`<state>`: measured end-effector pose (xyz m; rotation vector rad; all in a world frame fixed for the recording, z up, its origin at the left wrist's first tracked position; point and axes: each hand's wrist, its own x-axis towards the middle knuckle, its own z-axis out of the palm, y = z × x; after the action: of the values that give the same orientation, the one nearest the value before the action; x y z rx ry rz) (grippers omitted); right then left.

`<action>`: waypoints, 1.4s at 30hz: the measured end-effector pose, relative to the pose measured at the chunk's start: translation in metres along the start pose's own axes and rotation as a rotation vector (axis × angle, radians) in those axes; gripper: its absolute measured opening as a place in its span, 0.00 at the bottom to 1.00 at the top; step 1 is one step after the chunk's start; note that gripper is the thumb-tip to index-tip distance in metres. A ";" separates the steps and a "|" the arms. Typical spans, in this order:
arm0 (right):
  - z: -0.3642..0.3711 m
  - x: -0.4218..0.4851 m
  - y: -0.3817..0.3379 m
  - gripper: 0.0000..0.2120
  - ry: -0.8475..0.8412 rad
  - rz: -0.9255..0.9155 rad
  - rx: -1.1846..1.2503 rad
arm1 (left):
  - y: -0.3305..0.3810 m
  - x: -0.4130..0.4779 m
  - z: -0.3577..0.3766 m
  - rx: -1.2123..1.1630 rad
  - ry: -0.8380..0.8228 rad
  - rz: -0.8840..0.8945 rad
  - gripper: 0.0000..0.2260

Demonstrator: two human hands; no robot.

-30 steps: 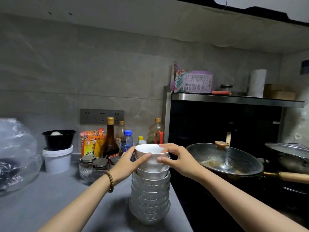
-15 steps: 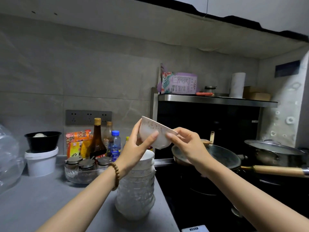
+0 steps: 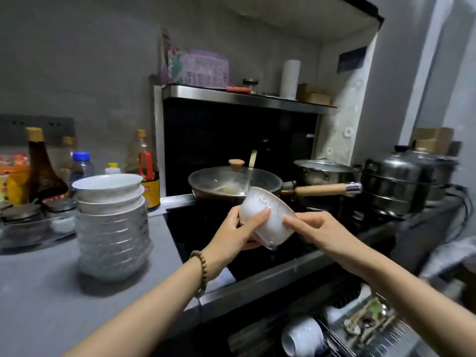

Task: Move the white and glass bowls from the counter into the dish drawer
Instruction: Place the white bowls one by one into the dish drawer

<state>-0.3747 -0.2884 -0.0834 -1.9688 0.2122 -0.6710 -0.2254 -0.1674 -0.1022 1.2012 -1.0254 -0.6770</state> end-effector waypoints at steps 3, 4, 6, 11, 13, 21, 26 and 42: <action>-0.024 -0.032 0.037 0.16 0.001 0.103 -0.024 | -0.039 0.004 0.036 -0.034 -0.110 -0.098 0.19; -0.031 -0.042 0.050 0.15 0.005 0.133 -0.031 | -0.053 0.005 0.047 -0.050 -0.132 -0.135 0.18; -0.041 -0.061 0.076 0.18 0.010 0.198 -0.068 | -0.081 0.008 0.063 -0.027 -0.173 -0.226 0.21; -0.053 -0.095 0.141 0.19 -0.024 0.389 -0.055 | -0.156 0.010 0.087 -0.003 -0.351 -0.426 0.27; -0.052 -0.102 0.167 0.18 -0.044 0.460 -0.045 | -0.187 0.009 0.092 -0.056 -0.342 -0.522 0.32; -0.035 -0.106 0.263 0.11 -0.108 0.701 0.057 | -0.288 0.002 0.087 -0.134 -0.169 -0.821 0.36; -0.027 -0.089 0.312 0.16 -0.173 0.783 0.030 | -0.335 0.011 0.079 -0.135 -0.092 -0.869 0.38; -0.014 -0.066 0.430 0.11 -0.028 0.928 -0.031 | -0.439 0.042 0.084 -0.009 -0.008 -0.972 0.31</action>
<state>-0.3786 -0.4786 -0.4744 -1.6493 1.0373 -0.0277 -0.2448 -0.3545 -0.5103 1.6778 -0.3810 -1.4238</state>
